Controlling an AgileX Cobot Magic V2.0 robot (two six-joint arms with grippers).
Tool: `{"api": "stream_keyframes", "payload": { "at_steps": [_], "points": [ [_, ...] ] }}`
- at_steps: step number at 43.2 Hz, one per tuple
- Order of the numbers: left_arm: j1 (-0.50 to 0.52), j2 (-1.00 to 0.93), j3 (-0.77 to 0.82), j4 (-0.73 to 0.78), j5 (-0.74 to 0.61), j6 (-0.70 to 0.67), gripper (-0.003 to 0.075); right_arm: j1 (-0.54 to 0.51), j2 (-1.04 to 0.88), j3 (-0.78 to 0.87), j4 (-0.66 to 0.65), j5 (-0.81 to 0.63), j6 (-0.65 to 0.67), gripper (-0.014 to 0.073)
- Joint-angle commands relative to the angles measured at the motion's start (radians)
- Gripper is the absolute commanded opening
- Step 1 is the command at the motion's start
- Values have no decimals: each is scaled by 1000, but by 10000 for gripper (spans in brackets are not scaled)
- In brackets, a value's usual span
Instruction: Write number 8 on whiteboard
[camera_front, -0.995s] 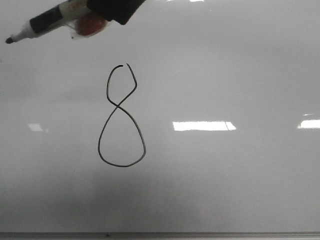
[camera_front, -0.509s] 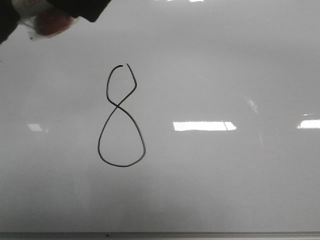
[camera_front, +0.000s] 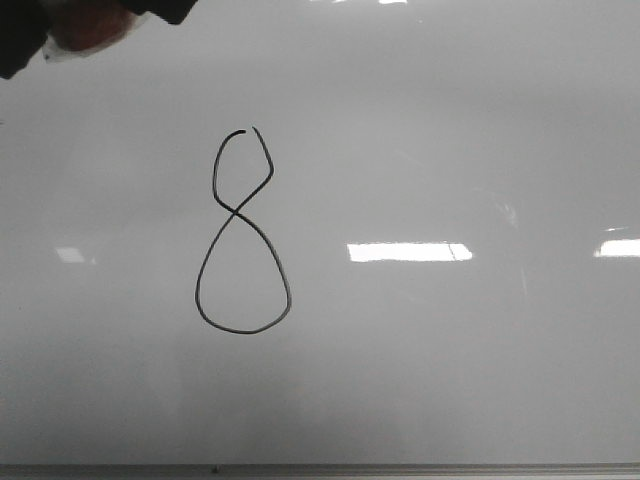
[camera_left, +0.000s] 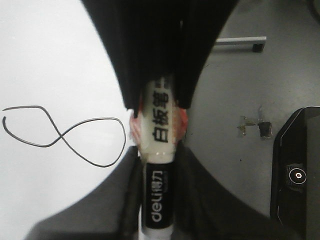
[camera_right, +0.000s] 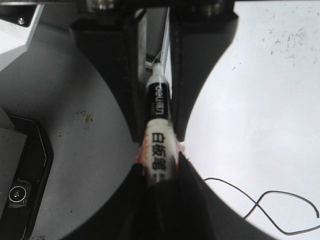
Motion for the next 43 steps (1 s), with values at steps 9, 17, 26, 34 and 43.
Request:
{"api": "stream_keyframes", "payload": {
  "at_steps": [9, 17, 26, 34, 43],
  "points": [
    [-7, -9, -32, -54, -11, -16, -19, -3, -40, -37, 19, -53, 41, 505],
    [41, -9, 28, -39, -70, -179, -19, -93, -108, -15, 18, -53, 178, 481],
    [221, -48, 179, -43, -311, -448, -19, -303, -292, 169, 19, -103, 317, 456],
    [391, -106, 305, -121, -557, -573, -19, -491, -512, 442, 19, -254, 521, 445],
    [437, -128, 462, -281, -872, -573, -19, -649, -800, 714, 19, -369, 666, 272]
  ]
}}
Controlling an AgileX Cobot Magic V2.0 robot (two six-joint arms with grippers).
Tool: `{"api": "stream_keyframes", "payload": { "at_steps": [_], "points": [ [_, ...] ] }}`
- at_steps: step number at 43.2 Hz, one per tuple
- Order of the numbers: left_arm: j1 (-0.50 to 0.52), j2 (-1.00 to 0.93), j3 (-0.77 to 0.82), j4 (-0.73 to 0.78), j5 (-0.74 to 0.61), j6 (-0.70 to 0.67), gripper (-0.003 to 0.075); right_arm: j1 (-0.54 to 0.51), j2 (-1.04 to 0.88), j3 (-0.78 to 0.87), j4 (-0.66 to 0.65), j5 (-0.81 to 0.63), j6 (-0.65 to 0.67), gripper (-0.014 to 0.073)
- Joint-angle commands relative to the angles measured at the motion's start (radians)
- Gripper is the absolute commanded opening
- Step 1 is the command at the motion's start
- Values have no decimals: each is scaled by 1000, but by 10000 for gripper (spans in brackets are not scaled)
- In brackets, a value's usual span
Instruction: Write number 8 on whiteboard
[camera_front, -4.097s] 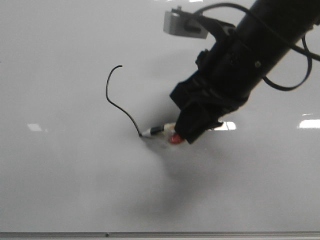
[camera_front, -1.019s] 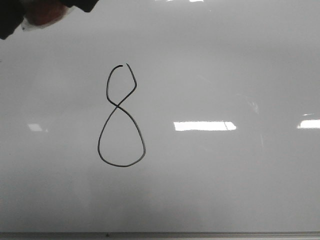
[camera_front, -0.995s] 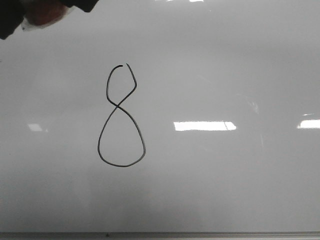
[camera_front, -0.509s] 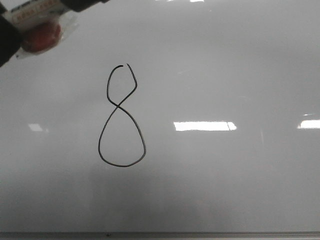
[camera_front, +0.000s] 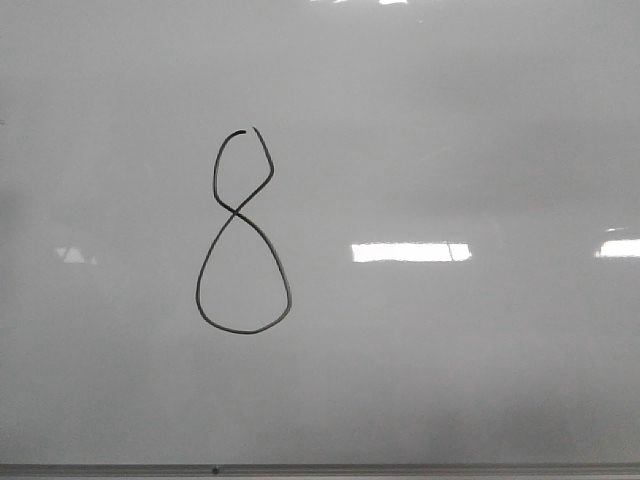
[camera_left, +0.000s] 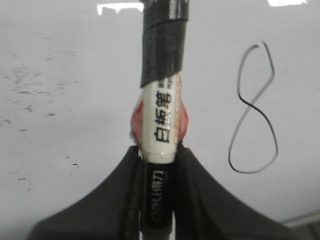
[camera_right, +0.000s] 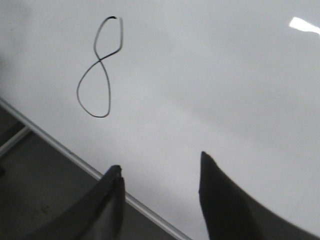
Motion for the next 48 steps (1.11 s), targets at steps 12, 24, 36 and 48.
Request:
{"api": "stream_keyframes", "payload": {
  "at_steps": [12, 24, 36, 48],
  "points": [
    [2, -11, 124, -72, -405, -13, -19, -87, -394, 223, 15, -146, 38, -27],
    [2, -11, 124, -72, -405, -13, -19, -87, -433, 229, 15, -144, 38, -68],
    [2, -11, 124, -72, -405, -13, -19, -87, -433, 229, 15, -144, 38, -68],
    [2, -11, 124, -70, -396, -13, -19, -87, -433, 229, 15, -144, 38, -68]
  ]
}}
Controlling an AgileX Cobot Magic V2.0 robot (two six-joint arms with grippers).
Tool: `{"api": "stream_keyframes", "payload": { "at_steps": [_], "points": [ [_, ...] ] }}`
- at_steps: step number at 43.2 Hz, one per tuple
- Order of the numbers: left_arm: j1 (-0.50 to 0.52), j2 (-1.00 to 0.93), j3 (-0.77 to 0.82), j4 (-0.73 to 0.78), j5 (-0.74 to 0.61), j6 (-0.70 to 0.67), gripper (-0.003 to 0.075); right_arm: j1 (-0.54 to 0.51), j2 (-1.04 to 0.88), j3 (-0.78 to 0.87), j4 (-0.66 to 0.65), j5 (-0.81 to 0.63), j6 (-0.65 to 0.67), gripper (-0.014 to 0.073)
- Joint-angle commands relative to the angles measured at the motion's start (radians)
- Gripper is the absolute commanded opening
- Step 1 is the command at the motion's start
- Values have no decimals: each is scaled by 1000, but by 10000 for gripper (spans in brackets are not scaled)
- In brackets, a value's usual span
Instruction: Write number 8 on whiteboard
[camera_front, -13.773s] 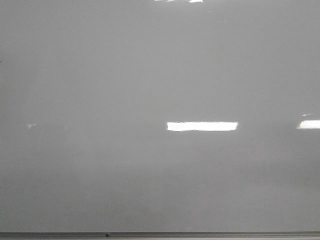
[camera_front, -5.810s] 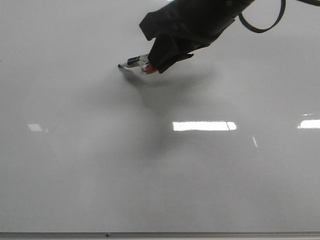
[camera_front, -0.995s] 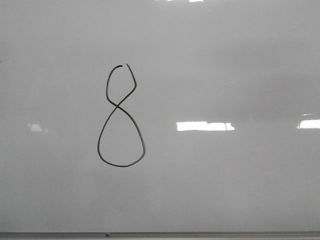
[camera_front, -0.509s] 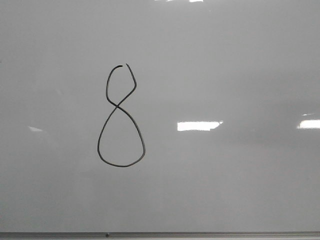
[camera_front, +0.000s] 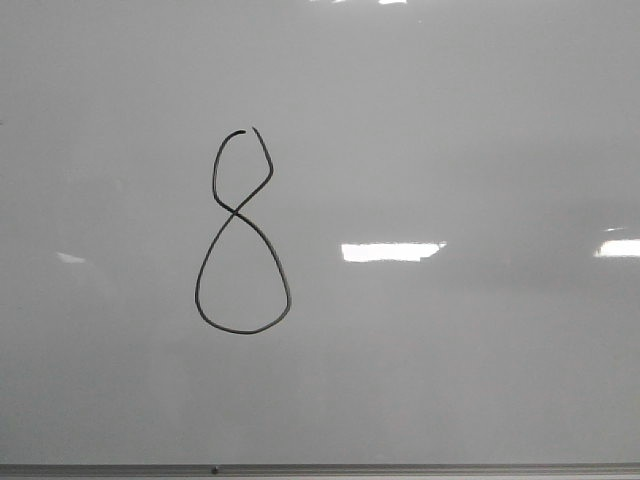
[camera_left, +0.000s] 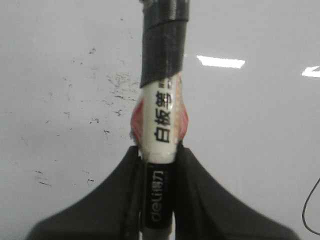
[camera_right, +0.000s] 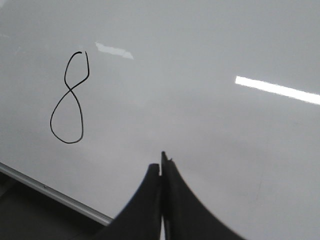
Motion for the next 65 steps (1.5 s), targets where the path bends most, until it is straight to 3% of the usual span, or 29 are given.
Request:
{"api": "stream_keyframes", "payload": {
  "at_steps": [1, 6, 14, 25, 29, 37, 55, 65],
  "points": [
    [2, -10, -25, 2, -58, -8, -19, -6, 7, -25, 13, -82, 1, -68],
    [2, -3, -23, 46, -85, -31, -19, -6, 7, -25, 13, -82, 1, -68],
    [22, 128, -8, 401, -306, -480, -19, -6, 7, -25, 13, -81, 1, -68],
    [112, 434, -50, 732, -570, -778, -19, -6, 7, -25, 13, -81, 1, -68],
    [125, 516, -81, 795, -638, -792, -19, -6, 7, -25, 13, -81, 1, -68],
    [135, 638, -129, 809, -649, -792, -19, -6, 7, -25, 13, -81, 1, -68],
    [153, 676, -143, 814, -636, -792, -12, -6, 7, -25, 13, -81, 1, -68],
    [153, 676, -143, 814, -616, -790, 118, -6, 7, -25, 13, -81, 1, -68]
  ]
}}
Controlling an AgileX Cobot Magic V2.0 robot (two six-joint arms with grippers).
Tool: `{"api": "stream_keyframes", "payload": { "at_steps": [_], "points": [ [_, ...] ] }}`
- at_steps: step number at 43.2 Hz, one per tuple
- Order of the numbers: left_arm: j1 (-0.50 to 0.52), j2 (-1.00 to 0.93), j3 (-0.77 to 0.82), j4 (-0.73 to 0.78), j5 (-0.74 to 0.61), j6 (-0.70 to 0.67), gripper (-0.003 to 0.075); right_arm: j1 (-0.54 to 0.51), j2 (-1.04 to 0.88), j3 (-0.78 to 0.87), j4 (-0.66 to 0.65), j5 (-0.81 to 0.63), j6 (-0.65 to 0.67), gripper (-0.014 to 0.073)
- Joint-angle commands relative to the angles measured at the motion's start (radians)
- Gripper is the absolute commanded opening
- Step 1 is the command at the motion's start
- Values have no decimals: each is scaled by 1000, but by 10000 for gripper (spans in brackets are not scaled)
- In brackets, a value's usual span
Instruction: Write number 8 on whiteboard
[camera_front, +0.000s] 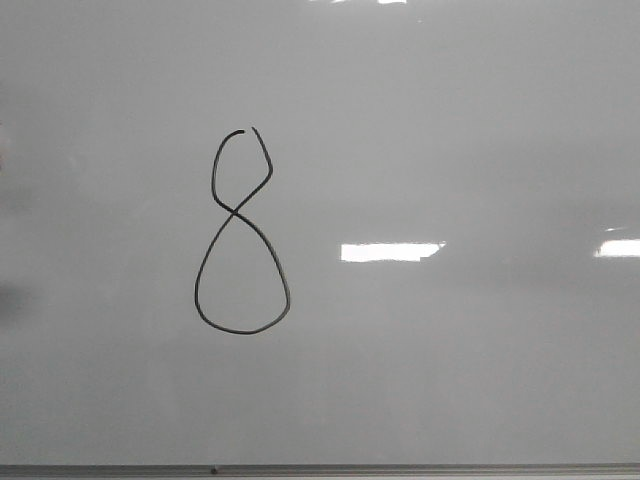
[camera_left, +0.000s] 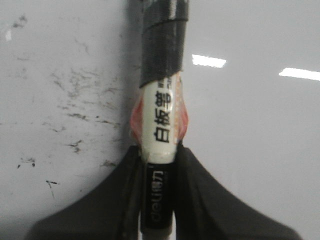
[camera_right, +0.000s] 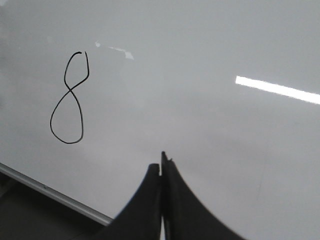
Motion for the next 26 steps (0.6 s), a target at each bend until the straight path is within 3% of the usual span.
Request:
{"api": "stream_keyframes", "payload": {
  "at_steps": [1, 9, 17, 26],
  "points": [
    [3, -25, -26, -5, -61, -6, 125, -6, 7, -25, 11, -81, -1, -68],
    [9, -26, -26, -5, -65, -6, 177, -6, 7, -25, 11, -81, -1, -68],
    [9, -26, -26, 0, -65, -6, 336, -6, 7, -25, 11, -81, -1, -68],
    [9, -26, -26, 0, -63, -6, 364, -6, 7, -25, 11, -81, -1, -68]
  ]
}}
